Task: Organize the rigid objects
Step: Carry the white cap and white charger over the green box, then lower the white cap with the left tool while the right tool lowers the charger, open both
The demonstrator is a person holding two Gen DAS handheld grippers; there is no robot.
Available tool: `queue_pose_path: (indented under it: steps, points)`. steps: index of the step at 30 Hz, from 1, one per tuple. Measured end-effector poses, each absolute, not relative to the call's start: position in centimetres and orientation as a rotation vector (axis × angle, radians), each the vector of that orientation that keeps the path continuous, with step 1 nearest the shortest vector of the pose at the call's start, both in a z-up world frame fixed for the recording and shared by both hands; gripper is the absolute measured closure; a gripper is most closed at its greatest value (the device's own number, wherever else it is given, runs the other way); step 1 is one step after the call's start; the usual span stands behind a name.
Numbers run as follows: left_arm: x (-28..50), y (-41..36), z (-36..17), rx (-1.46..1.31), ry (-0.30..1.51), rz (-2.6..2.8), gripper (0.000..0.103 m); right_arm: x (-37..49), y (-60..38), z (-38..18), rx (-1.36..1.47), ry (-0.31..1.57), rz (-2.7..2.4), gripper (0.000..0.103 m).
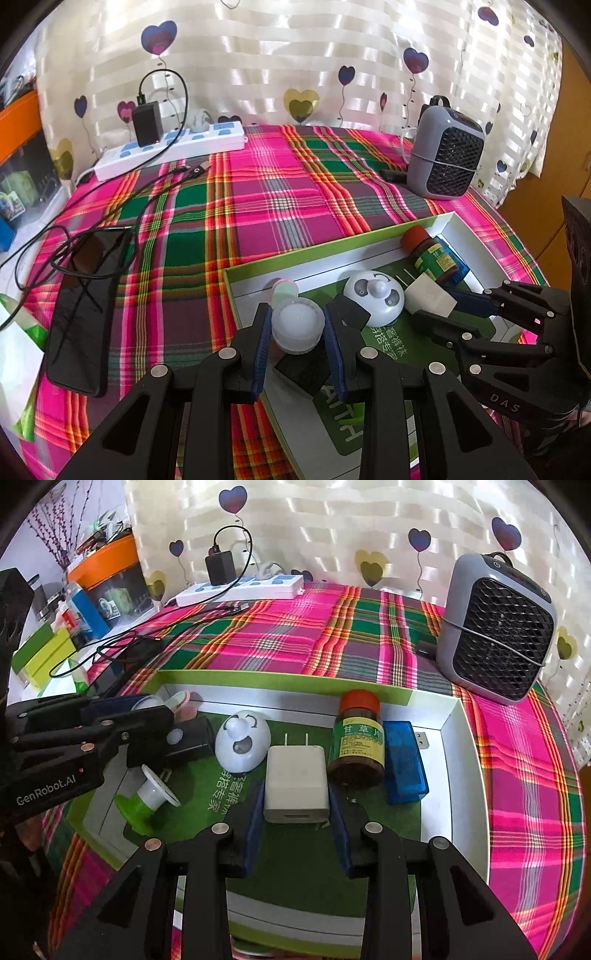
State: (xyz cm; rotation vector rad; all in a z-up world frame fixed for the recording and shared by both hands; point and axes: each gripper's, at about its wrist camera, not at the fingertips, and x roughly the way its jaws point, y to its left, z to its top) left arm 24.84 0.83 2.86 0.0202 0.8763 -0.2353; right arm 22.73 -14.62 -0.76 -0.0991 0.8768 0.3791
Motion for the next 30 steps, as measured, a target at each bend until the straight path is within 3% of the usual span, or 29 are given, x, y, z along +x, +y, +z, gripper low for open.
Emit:
queue_pose_path:
  steps: [14,30]
  points:
    - [24.89,0.74,2.78,0.032,0.874,-0.225,0.075,22.68,-14.75,-0.83,-0.086,0.876,0.378,0.068]
    - [24.81,0.52,2.77,0.036,0.875,-0.229,0.065,22.64,-15.03,-0.76,-0.059,0.881,0.368,0.068]
